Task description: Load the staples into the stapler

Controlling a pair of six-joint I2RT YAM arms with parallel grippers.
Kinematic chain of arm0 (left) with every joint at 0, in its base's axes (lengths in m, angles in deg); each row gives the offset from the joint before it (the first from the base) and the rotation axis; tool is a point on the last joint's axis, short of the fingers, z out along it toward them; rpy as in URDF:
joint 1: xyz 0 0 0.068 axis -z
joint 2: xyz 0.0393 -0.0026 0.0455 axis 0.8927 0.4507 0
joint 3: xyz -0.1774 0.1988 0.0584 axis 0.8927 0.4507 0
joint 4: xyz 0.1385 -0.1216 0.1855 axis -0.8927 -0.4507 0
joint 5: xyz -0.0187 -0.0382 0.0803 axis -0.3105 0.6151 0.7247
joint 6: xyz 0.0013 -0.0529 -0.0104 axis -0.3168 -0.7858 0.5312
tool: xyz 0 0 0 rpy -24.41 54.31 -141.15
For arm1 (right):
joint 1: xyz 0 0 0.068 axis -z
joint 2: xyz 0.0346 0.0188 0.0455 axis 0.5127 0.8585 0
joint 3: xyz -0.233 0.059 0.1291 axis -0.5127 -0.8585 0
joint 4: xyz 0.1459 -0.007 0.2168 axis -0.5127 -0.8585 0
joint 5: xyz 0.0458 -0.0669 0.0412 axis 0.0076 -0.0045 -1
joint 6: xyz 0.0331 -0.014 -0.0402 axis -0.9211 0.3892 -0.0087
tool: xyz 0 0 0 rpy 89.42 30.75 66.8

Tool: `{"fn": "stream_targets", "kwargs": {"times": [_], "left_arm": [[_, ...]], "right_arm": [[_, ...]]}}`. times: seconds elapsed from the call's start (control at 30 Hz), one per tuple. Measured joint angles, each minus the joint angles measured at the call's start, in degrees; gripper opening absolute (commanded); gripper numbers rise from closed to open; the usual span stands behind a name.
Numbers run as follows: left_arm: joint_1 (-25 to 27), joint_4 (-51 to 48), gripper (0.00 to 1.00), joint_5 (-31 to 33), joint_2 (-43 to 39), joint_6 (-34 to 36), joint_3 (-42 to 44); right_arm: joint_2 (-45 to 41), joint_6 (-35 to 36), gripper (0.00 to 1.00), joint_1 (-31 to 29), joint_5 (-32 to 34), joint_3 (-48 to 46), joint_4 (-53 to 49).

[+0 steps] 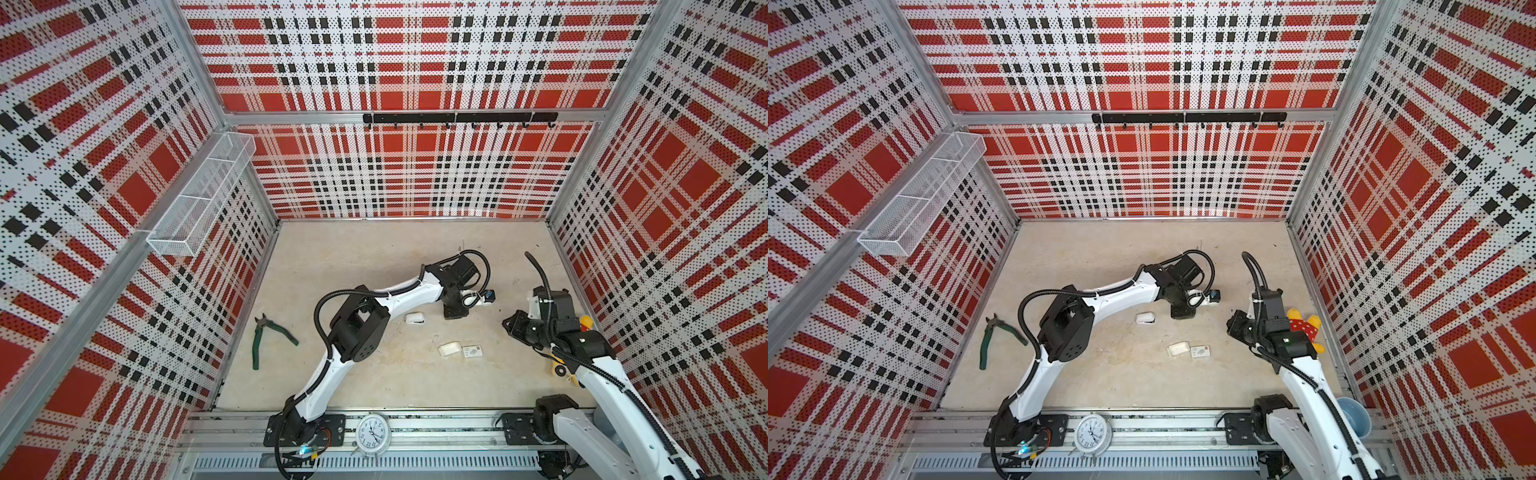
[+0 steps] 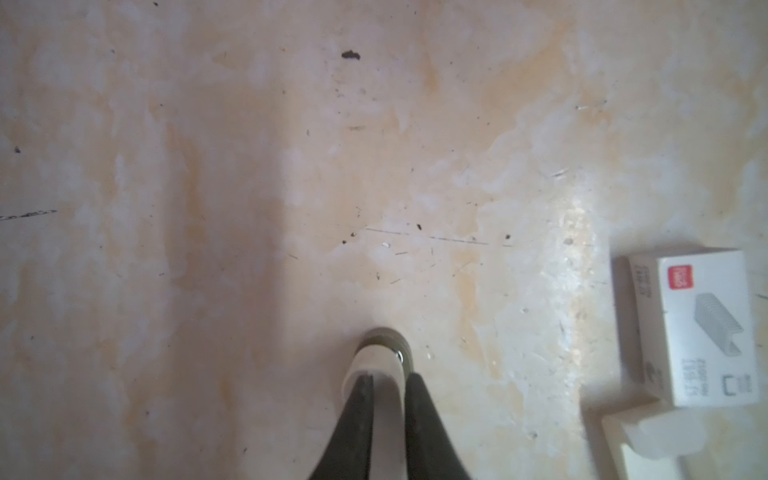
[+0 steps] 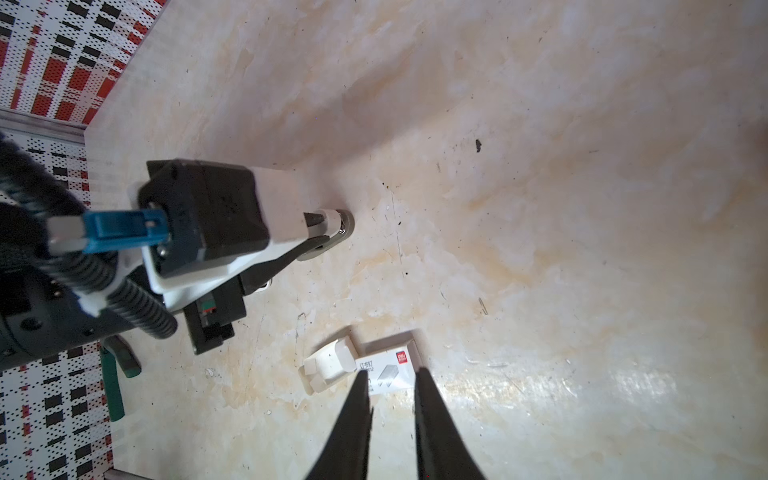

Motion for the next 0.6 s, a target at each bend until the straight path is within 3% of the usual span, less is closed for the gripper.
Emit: {"fn": "stream_targets", "kwargs": {"times": [0.6], "left_arm": [[-0.7, -4.5, 0.26, 1.6, -2.8, -2.3, 1.9]], "right_arm": [[-0.1, 0.0, 0.21, 0.0, 0.2, 0.0, 1.1]]}}
